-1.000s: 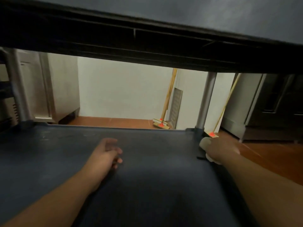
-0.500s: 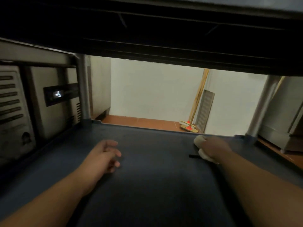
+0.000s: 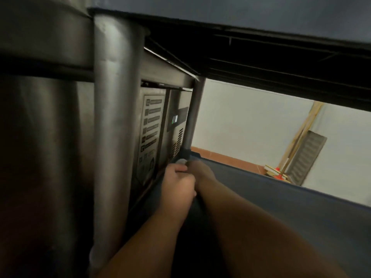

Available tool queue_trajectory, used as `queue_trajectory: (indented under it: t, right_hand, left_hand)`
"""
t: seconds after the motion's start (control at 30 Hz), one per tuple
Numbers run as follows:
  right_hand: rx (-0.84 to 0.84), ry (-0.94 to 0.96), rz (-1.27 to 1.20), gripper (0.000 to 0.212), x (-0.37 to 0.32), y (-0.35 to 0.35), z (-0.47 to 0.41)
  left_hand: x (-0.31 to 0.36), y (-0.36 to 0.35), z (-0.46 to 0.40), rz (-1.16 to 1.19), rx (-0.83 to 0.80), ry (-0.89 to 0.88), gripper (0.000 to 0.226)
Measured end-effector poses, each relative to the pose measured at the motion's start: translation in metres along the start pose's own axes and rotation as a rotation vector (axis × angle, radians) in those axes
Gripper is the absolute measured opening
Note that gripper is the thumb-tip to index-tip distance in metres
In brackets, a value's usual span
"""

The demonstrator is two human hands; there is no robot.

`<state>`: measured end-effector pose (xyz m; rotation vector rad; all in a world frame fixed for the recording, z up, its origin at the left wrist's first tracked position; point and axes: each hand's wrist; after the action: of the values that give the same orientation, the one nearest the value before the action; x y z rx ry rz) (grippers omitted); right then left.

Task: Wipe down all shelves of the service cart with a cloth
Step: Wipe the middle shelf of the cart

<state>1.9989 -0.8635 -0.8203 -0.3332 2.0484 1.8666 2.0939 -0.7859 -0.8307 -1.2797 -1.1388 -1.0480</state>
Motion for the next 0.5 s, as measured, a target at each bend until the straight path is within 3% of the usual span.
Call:
queue_trajectory:
  t: [0.1, 0.2, 0.33, 0.5]
  right_hand:
    - [-0.072, 0.083, 0.044, 0.021, -0.006, -0.003, -0.002]
    - [-0.052, 0.131, -0.036, 0.051, 0.020, 0.002, 0.012]
    - [0.100, 0.106, -0.193, 0.044, 0.085, 0.029, 0.051]
    - [0.134, -0.165, -0.134, 0.023, 0.219, 0.126, 0.107]
  left_hand:
    - [0.002, -0.002, 0.000, -0.010, 0.002, -0.004, 0.033]
    - [0.000, -0.008, 0.003, -0.089, -0.032, -0.046, 0.030]
    - [-0.002, -0.016, 0.016, -0.245, -0.104, -0.114, 0.027]
    - [0.007, -0.051, 0.047, -0.306, -0.187, -0.097, 0.025]
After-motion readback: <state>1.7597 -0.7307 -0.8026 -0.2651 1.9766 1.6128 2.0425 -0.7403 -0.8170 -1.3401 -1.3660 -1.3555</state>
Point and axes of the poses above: each hand's wrist, its own z-axis away from the middle knuckle, its own y-axis out of the back of the hand, x = y × z, and after that the axes turned 6 degrees about -z, right-handed
